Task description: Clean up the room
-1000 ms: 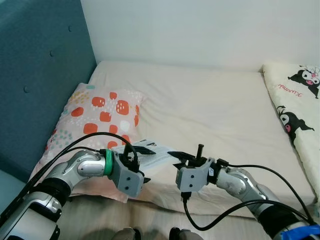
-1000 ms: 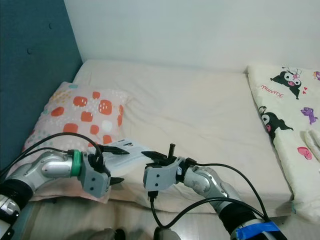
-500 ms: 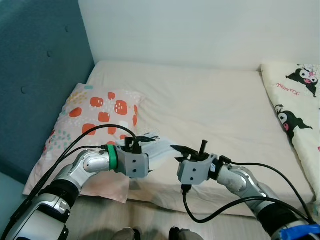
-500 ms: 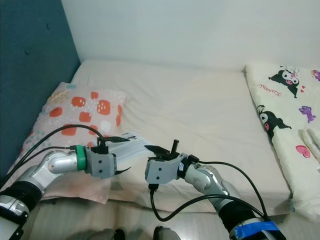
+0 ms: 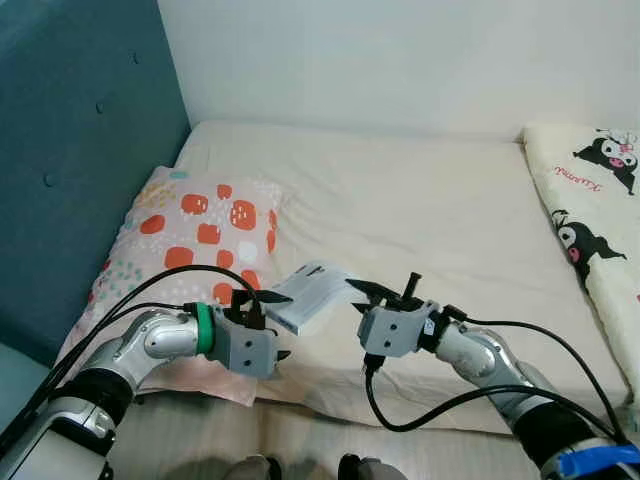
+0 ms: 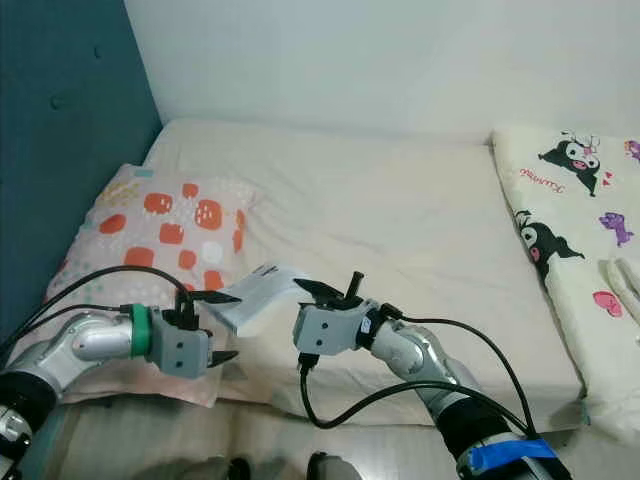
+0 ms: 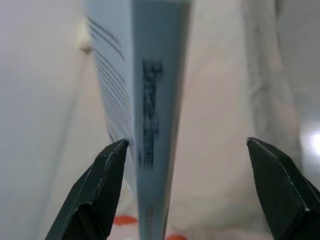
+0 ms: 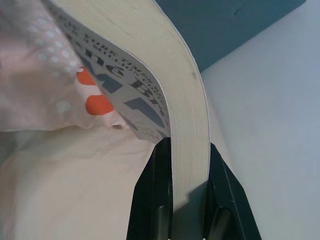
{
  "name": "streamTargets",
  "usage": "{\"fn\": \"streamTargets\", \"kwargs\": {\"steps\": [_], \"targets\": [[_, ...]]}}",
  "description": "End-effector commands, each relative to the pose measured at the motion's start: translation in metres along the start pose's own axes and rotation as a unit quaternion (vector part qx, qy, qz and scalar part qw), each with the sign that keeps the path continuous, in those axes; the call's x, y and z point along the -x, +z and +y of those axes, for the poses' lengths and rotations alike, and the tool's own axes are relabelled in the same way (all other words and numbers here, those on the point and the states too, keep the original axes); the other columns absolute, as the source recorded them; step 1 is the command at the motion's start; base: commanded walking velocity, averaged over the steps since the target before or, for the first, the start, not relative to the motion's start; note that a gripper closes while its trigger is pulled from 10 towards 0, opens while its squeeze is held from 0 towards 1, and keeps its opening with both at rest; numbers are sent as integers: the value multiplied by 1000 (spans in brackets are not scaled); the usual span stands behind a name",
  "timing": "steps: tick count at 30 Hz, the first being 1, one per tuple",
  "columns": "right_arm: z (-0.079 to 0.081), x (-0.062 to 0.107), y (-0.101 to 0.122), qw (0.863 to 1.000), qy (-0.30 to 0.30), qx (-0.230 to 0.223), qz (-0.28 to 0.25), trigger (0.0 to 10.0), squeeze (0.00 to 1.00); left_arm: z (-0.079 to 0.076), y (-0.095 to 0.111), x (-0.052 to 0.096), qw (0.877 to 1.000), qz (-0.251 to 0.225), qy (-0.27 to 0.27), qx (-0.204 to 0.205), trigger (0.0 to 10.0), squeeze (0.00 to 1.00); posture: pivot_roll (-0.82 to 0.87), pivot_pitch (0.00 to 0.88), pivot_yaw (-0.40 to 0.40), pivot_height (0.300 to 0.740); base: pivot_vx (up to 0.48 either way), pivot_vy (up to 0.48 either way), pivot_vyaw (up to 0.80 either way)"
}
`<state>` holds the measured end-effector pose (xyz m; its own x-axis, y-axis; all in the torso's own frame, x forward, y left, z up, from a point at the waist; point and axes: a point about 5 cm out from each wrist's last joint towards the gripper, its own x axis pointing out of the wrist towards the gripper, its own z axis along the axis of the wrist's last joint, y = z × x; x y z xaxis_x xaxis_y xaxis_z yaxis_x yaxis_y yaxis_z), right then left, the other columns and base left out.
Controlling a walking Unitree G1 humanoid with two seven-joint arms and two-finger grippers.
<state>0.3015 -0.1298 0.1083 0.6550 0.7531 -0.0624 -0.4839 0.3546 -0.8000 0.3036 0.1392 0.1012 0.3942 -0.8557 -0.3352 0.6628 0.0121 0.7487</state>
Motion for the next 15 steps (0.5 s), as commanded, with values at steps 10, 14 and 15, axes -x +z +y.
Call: {"fn": "streamTargets", "kwargs": {"steps": [10,14,15], "targets": [[3,-10,15,999,-18,-16,-41,10000,0,2,12,-27,995,-35,43,78,10000,0,4,92,40,740,0,0,0],[6,-11,17,999,-16,-18,-43,10000,0,0,15,-29,995,-41,43,74,10000,0,4,87,40,740,0,0,0],[6,-11,17,999,-16,-18,-43,10000,0,0,15,-29,995,-41,43,74,10000,0,4,87,40,740,0,0,0]]}}
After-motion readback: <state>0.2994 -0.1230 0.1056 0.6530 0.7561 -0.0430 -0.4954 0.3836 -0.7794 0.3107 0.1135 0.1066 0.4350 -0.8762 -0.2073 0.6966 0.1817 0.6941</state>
